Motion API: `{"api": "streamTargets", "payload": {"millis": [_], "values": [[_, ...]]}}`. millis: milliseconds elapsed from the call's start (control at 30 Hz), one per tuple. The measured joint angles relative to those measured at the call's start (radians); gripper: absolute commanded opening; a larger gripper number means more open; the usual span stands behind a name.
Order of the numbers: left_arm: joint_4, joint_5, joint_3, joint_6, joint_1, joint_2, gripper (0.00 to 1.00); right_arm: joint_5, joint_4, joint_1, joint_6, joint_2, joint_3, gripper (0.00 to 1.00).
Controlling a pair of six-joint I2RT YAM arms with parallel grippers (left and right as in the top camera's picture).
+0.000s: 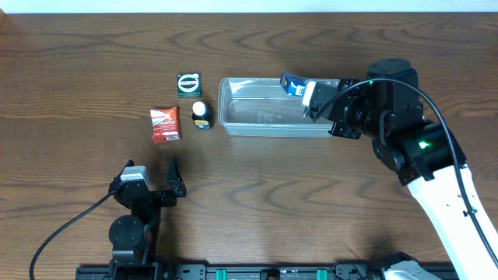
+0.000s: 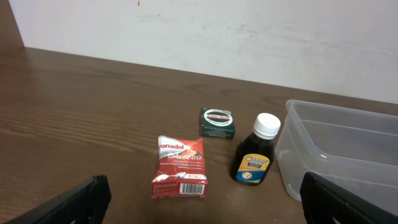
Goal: Pack container
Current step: 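Lift the blue box and carry it over the clear container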
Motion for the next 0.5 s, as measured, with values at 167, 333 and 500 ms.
{"api": "streamTargets", "payload": {"millis": [167, 333, 500], "values": [[0.000, 0.000, 0.000, 0.000, 0.000, 0.000, 0.98, 0.000, -0.003, 0.000, -0.035, 0.054, 0.000, 0.01], [0.000, 0.000, 0.000, 0.000, 0.000, 0.000, 0.98, 0.000, -0.002, 0.000, -0.046, 0.138, 0.000, 0.01], [0.000, 0.000, 0.000, 0.000, 0.000, 0.000, 0.98, 0.001, 0.008, 0.000, -0.072, 0.216, 0.000, 0.01]]}}
